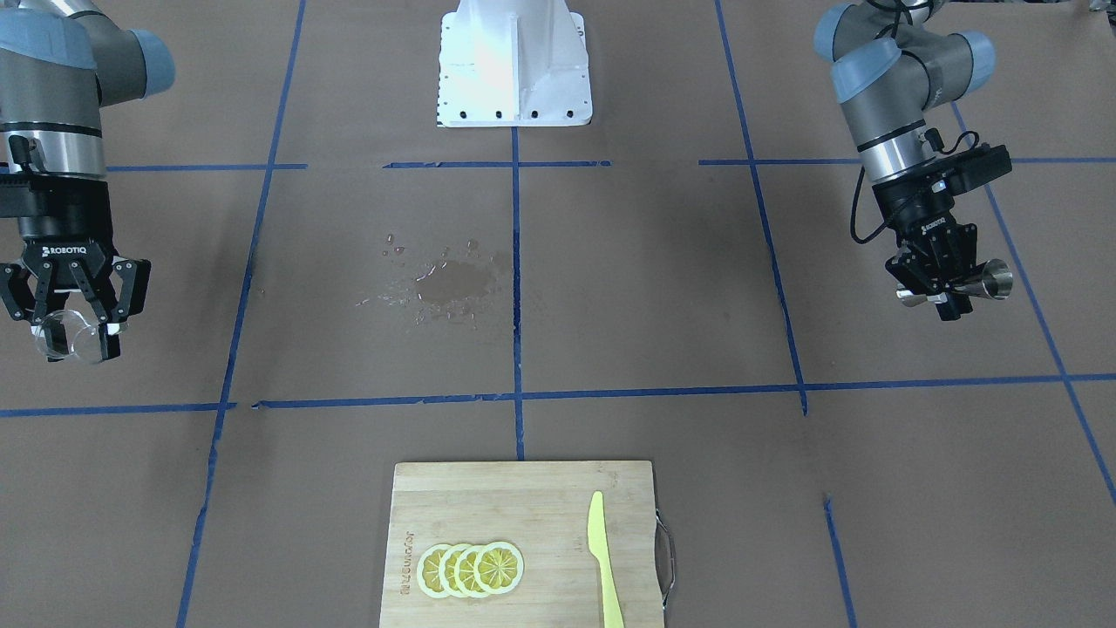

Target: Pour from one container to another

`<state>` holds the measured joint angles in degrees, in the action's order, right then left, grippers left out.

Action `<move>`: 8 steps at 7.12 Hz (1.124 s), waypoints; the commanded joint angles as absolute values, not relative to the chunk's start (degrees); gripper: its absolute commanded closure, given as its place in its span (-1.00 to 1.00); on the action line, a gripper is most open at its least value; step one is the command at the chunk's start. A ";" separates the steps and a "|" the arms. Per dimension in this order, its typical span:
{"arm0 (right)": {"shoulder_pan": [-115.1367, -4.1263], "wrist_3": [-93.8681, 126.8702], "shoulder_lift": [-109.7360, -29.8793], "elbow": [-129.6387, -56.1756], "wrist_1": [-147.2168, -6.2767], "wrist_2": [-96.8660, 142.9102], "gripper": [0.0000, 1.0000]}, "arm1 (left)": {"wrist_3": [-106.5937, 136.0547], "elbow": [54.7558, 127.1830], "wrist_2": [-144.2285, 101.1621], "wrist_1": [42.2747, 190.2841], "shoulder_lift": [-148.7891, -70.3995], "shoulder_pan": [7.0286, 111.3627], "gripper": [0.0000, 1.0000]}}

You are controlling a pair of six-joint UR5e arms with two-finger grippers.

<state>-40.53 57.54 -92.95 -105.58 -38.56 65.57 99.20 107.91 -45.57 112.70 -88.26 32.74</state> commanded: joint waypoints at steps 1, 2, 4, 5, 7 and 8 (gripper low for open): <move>-36.40 60.46 -95.53 -105.29 -37.53 60.22 1.00 | 111.13 107.67 -41.94 98.52 -92.43 30.95 1.00; -35.69 61.16 -96.49 -105.29 -36.14 59.25 1.00 | 117.18 107.06 -40.01 92.00 -94.55 27.46 1.00; -35.42 61.26 -98.78 -105.38 -32.70 59.41 1.00 | 122.94 104.87 -33.17 85.90 -95.18 23.48 1.00; -35.07 61.52 -99.40 -105.38 -32.70 59.24 1.00 | 124.44 102.94 -28.52 85.26 -95.10 22.51 1.00; -34.81 62.66 -99.67 -105.38 -32.61 59.24 1.00 | 124.54 100.48 -23.92 85.25 -95.10 19.61 1.00; -34.72 62.75 -99.93 -105.38 -32.61 59.24 1.00 | 124.63 100.02 -23.47 85.25 -95.18 18.56 1.00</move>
